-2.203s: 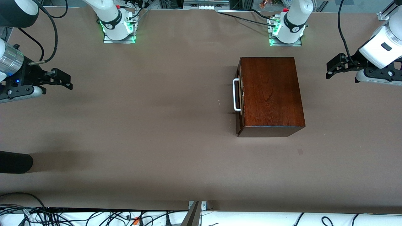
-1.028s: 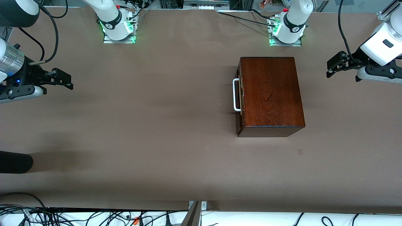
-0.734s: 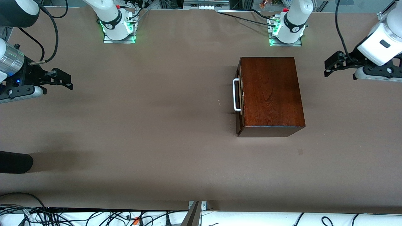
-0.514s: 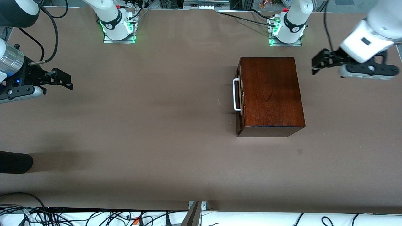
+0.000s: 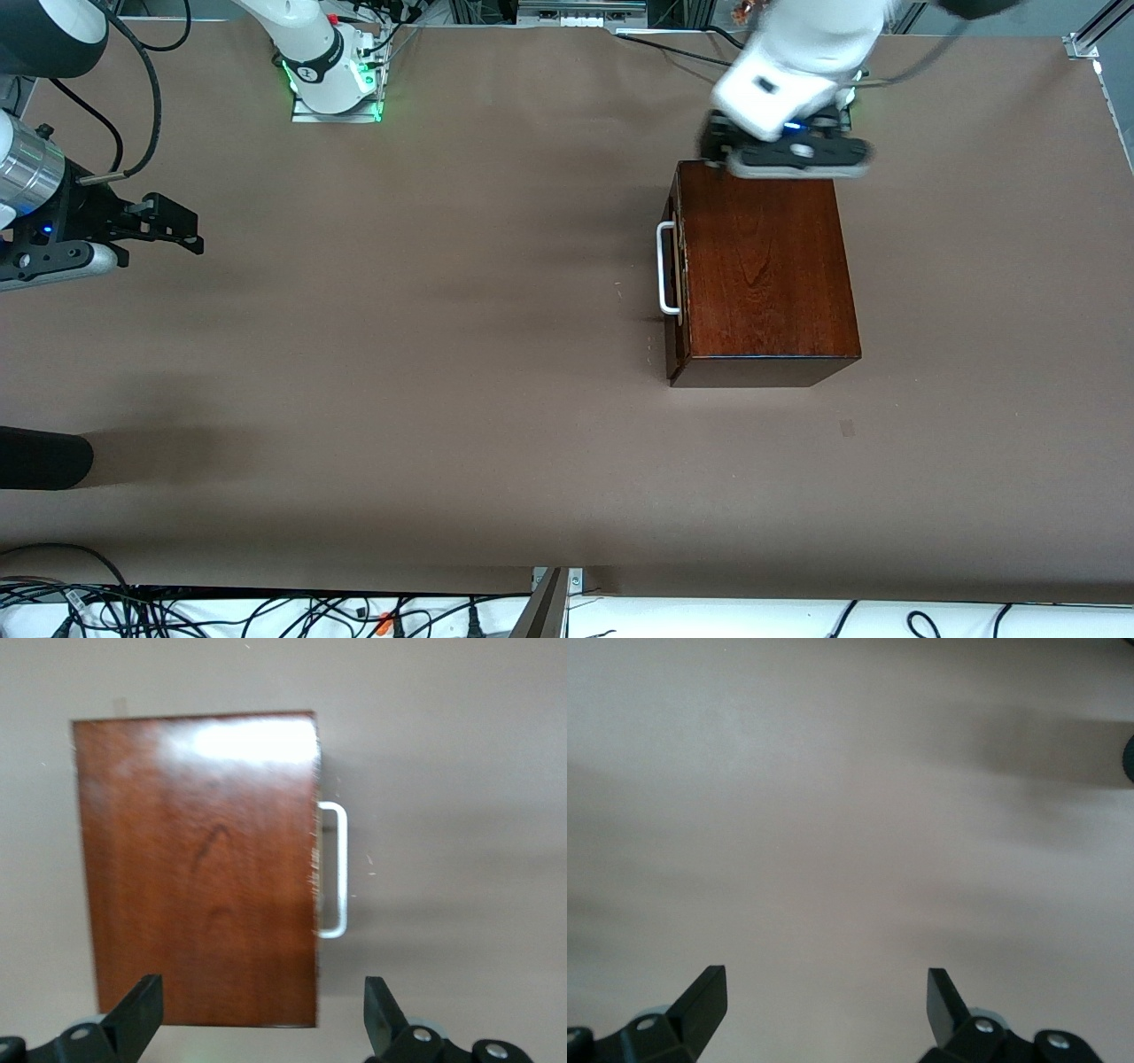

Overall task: Open drawer, take yellow block, close drawer
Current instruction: 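Move the left gripper to the white drawer handle of the box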

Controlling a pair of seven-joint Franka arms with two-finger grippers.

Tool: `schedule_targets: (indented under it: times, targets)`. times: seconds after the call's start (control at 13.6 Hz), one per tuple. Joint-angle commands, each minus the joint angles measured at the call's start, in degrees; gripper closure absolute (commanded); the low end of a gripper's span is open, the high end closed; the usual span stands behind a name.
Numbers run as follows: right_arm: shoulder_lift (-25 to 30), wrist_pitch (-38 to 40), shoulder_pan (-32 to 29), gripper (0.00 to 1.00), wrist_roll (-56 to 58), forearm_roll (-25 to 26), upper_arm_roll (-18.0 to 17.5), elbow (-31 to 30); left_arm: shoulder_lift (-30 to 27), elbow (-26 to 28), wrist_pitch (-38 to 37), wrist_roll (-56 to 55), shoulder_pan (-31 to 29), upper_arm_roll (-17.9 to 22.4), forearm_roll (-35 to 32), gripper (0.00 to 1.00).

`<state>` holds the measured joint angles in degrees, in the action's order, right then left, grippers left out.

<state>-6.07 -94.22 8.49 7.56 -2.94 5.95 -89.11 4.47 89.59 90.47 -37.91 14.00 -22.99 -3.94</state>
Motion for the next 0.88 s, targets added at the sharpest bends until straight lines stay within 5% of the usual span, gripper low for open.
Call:
schedule_targets:
  times: [0.0, 0.22, 0.81]
  targets:
    - [0.01, 0.18, -0.32, 0.0, 0.08, -1.1, -0.15, 0.69, 3.26, -1.17, 2.86, -7.67, 0.76, -4.94, -2.56, 0.0]
    - [0.01, 0.18, -0.4, 0.0, 0.08, -1.1, -0.15, 0.61, 8.79, -1.35, 3.31, -14.36, 7.26, -5.22, -8.52, 0.0]
    - [0.01, 0.18, -0.4, 0.0, 0.08, -1.1, -0.15, 0.69, 21.27, -3.72, 7.97, -14.39, 9.65, -4.61, -17.32, 0.0]
